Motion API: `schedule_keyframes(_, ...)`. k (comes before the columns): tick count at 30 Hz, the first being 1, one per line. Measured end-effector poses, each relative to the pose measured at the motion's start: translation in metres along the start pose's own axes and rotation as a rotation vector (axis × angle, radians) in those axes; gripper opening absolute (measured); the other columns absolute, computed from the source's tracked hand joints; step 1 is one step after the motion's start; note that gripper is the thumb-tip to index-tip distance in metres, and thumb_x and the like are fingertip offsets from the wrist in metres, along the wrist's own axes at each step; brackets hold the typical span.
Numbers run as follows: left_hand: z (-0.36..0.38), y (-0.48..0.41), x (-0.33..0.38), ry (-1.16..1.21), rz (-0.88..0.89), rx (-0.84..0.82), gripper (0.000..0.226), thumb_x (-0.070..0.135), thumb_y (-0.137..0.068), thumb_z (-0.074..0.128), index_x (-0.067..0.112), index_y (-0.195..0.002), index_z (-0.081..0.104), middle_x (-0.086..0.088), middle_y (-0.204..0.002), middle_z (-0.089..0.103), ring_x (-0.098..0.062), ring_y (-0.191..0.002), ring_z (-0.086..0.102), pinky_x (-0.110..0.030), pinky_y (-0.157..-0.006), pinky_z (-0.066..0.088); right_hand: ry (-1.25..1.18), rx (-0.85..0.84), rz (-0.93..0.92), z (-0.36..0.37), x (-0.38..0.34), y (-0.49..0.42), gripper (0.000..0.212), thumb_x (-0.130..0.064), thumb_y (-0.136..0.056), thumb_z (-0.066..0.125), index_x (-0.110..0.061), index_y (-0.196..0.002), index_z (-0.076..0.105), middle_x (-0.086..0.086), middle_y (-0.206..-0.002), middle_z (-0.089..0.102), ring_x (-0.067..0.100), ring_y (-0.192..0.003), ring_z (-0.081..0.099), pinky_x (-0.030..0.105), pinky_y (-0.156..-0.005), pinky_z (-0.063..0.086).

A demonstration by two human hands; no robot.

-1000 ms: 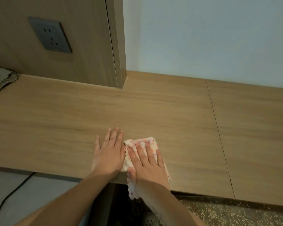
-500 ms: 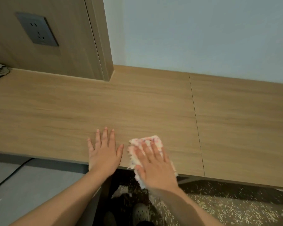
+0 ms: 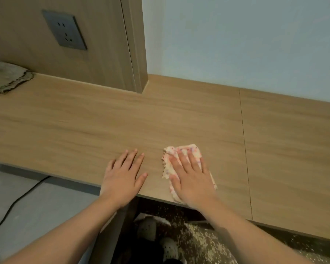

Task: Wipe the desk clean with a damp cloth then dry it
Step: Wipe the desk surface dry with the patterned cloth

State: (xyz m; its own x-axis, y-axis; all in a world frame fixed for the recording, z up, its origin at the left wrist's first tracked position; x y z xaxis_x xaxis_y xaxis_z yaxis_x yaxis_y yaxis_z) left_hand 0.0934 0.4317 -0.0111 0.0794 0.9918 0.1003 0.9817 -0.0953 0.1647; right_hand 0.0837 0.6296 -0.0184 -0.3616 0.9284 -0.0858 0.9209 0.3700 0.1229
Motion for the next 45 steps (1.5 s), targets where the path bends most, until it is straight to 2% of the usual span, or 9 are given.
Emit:
schedule_keyframes(6,-0.003,-0.012,-0.025,0.173,0.100,0.025,0.063,0.060,-0.082,0.015,0.039,-0.136,0.041,0.023,-0.141,0.034,-0.012,-0.133,0.030,-0.049,-0.110,0.007,-0.198,-0.103,0.499,-0.020,0.043,-0.092,0.053,-0.045,-0.098,0.009,-0.033,-0.148,-0.006,-0.002,-0.156,-0.014,0.024,-0.141,-0.020,0.049,-0.111,-0.013)
schedule_keyframes(14,-0.006,-0.044,-0.039,0.444,-0.147,0.217,0.063,0.041,-0.082,0.020,0.015,-0.129,0.053,-0.007,-0.132,0.054,-0.029,-0.121,0.045,-0.039,-0.101,0.031,-0.068,-0.080,-0.153,0.007,-0.075,-0.031,0.053,-0.048,-0.086,0.035,-0.034,-0.138,0.038,-0.003,-0.147,0.039,0.026,-0.138,0.027,0.049,-0.107,0.014)
schedule_keyframes(18,-0.008,-0.050,-0.005,0.156,-0.063,-0.002,0.058,0.045,-0.094,0.016,0.024,-0.148,0.019,-0.006,-0.156,0.013,-0.028,-0.142,0.009,-0.045,-0.113,0.010,-0.006,0.009,0.402,0.002,0.028,-0.006,0.056,-0.054,-0.089,-0.004,-0.039,-0.143,-0.014,-0.007,-0.153,-0.017,0.021,-0.139,-0.021,0.045,-0.114,-0.009)
schedule_keyframes(21,-0.003,-0.047,0.021,0.047,0.031,-0.097,0.055,0.043,-0.097,0.007,0.026,-0.149,-0.001,-0.001,-0.157,-0.010,-0.021,-0.142,-0.015,-0.047,-0.113,-0.007,-0.100,0.035,0.723,-0.002,0.053,0.025,0.053,-0.054,-0.089,-0.006,-0.038,-0.138,-0.021,-0.005,-0.154,-0.018,0.019,-0.139,-0.025,0.046,-0.114,-0.010)
schedule_keyframes(26,0.001,-0.040,0.084,-0.004,0.389,-0.121,0.061,0.050,-0.092,-0.003,0.027,-0.149,-0.004,0.004,-0.156,-0.013,-0.015,-0.139,-0.023,-0.040,-0.109,-0.017,-0.076,-0.059,0.321,0.012,0.004,0.047,0.054,-0.050,-0.097,0.006,-0.030,-0.145,0.021,0.000,-0.150,0.030,0.022,-0.141,0.013,0.047,-0.107,0.012)
schedule_keyframes(32,0.003,-0.063,0.126,-0.025,0.327,-0.107,0.054,0.045,-0.098,0.007,0.028,-0.149,-0.002,0.006,-0.157,-0.010,-0.017,-0.141,-0.018,-0.041,-0.111,-0.013,-0.103,-0.009,0.794,-0.001,0.121,0.084,0.070,-0.059,-0.072,-0.023,-0.035,-0.138,-0.025,-0.003,-0.154,-0.020,0.018,-0.134,-0.031,0.043,-0.114,-0.011)
schedule_keyframes(37,-0.007,-0.093,0.157,-0.011,0.292,-0.023,0.066,0.051,-0.088,-0.004,0.026,-0.149,0.007,0.005,-0.157,0.001,-0.017,-0.143,-0.010,-0.042,-0.113,-0.007,-0.101,-0.036,0.416,0.011,0.084,0.074,0.055,-0.048,-0.097,0.013,-0.022,-0.144,0.025,0.003,-0.149,0.031,0.023,-0.138,0.022,0.041,-0.108,0.007)
schedule_keyframes(42,-0.004,-0.125,0.168,0.011,0.141,-0.034,0.057,0.046,-0.098,0.015,0.025,-0.149,0.003,0.005,-0.157,-0.002,-0.017,-0.143,-0.010,-0.045,-0.115,-0.004,-0.036,0.023,0.375,-0.011,0.149,0.036,0.061,-0.051,-0.088,-0.004,-0.030,-0.144,-0.012,-0.006,-0.154,-0.012,0.018,-0.138,-0.025,0.041,-0.110,-0.013)
schedule_keyframes(45,0.003,-0.126,0.168,-0.012,0.122,-0.041,0.059,0.048,-0.095,0.006,0.026,-0.149,0.000,0.007,-0.157,-0.006,-0.015,-0.143,-0.013,-0.044,-0.115,-0.006,-0.084,0.058,0.392,-0.010,0.149,0.035,0.060,-0.044,-0.091,0.023,-0.018,-0.144,0.032,0.006,-0.151,0.028,0.028,-0.141,0.020,0.051,-0.110,0.019)
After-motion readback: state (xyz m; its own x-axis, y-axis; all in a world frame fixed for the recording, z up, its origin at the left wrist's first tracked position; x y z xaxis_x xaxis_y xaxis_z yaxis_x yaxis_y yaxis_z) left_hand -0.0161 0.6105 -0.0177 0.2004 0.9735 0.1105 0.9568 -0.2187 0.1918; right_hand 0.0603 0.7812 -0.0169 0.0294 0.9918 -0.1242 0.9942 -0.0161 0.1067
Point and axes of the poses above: each hand's wrist, its own y-axis away from the middle knuckle, its own z-axis out of the palm, x = y × z, the point moved 3 cm from there along -y, towards the middle knuckle
